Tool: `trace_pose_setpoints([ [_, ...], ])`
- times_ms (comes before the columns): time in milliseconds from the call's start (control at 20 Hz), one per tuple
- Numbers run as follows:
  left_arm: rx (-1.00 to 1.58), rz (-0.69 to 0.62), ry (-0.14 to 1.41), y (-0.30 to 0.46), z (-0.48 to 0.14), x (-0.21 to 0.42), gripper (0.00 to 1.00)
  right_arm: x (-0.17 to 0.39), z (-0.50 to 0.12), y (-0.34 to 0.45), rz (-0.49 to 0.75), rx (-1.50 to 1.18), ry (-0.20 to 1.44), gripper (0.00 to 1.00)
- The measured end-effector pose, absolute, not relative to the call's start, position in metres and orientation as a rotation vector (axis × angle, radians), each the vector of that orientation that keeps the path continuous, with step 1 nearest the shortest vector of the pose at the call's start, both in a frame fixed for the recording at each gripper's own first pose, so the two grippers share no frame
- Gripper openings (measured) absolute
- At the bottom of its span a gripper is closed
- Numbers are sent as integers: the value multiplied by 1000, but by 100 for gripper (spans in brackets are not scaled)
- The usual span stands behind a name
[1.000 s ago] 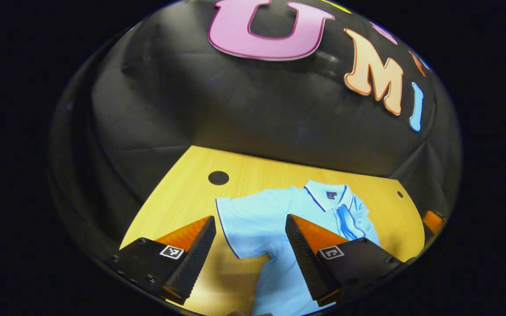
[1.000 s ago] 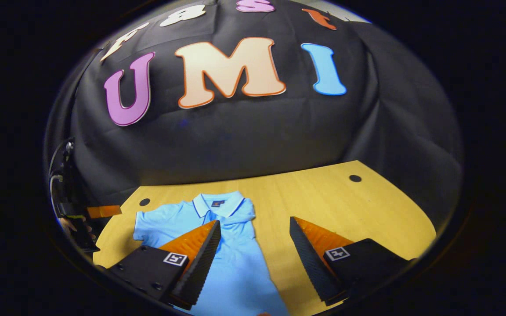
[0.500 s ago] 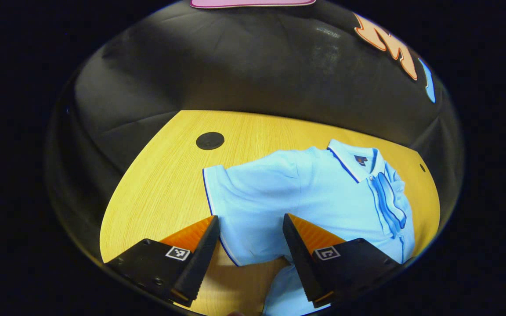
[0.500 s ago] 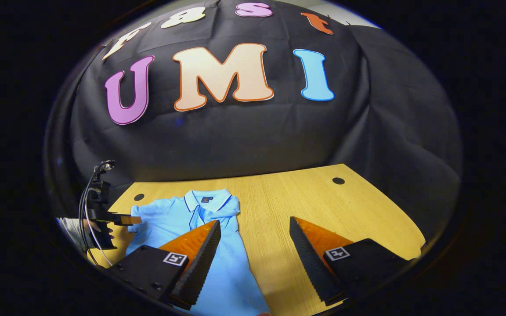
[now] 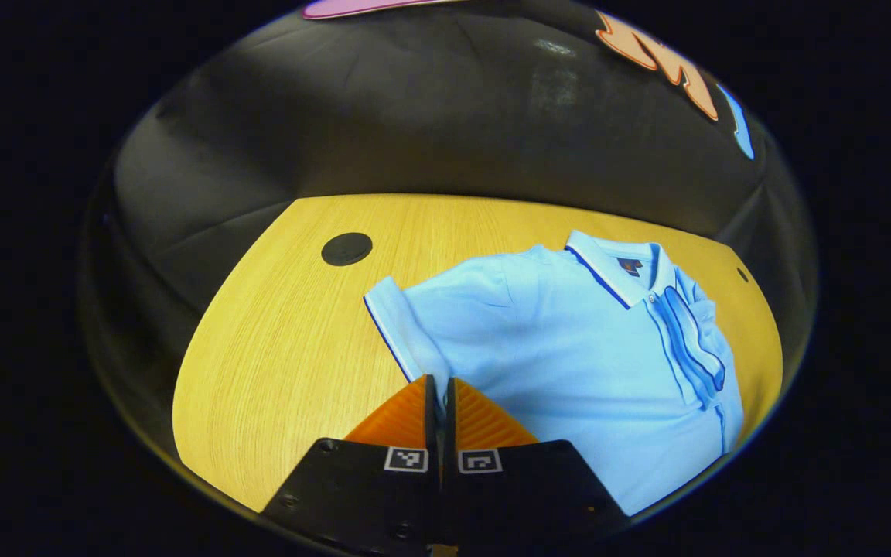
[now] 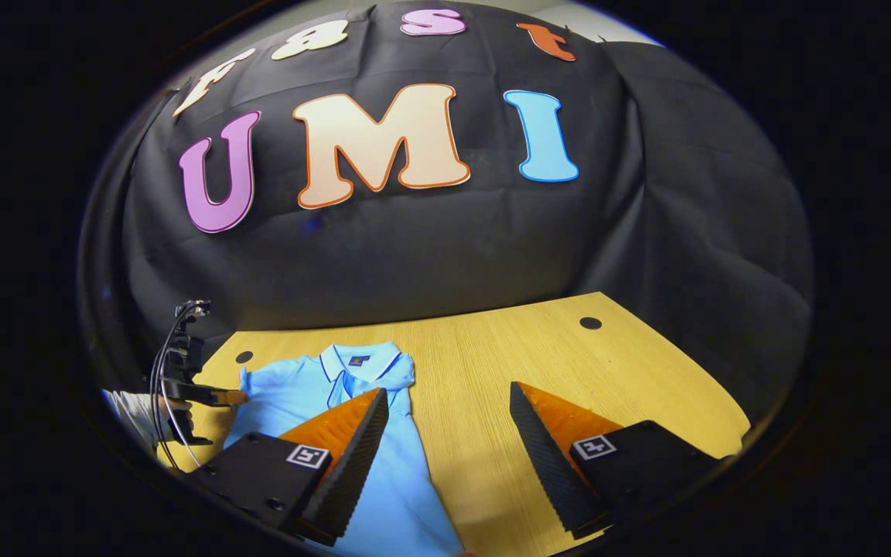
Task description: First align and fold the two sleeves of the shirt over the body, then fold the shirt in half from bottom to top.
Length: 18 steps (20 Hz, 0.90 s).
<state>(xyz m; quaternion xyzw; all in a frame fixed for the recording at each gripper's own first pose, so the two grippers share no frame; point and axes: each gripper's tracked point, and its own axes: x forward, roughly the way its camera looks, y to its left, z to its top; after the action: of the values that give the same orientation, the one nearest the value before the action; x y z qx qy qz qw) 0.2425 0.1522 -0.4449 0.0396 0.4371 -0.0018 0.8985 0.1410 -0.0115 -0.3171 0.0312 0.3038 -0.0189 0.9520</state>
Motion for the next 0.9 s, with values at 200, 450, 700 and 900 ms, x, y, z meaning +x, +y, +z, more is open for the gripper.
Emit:
trace_pose_setpoints([
  [200,41,-56,866,118,-423,251,0,142,-315,-11,-12,68,607,98],
  [450,123,-168,832,60,-403,261,0,139,-322,-15,-2,94,616,98],
  [700,216,-287,856,-8,-412,258,0,132,-324,-36,-26,112,622,98],
  [900,251,-315,898,-36,-439,254,0,129,-328,-58,-58,142,632,98],
])
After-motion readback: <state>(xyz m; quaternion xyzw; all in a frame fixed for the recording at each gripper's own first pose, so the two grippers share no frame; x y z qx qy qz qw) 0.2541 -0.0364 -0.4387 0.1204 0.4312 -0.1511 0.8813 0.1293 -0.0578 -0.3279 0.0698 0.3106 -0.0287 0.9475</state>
